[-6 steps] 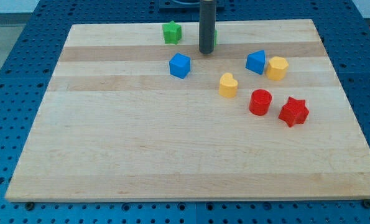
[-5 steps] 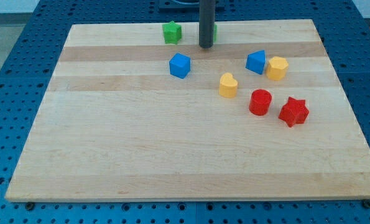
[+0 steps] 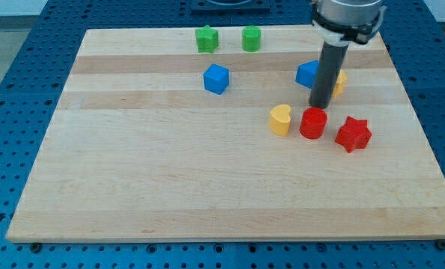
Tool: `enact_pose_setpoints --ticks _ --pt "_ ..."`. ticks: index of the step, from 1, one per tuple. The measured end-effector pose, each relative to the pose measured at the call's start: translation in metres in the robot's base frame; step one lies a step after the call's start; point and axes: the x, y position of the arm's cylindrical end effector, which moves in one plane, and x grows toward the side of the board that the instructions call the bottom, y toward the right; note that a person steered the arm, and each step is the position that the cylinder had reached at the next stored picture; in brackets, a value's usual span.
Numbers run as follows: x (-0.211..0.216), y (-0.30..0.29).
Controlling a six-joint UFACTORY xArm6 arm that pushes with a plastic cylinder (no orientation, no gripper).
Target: Push the yellow hexagon to top right
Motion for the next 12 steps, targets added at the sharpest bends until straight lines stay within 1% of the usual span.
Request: enact_pose_setpoints --ticks 2,5,6,8,10,12 --pt "-0.024 0.024" --pt "-0.025 0.059" --pt "-0.035 0.061" --pt "-0.055 0.057" --pt "-0.055 0.016" --pt "-0.055 0.021"
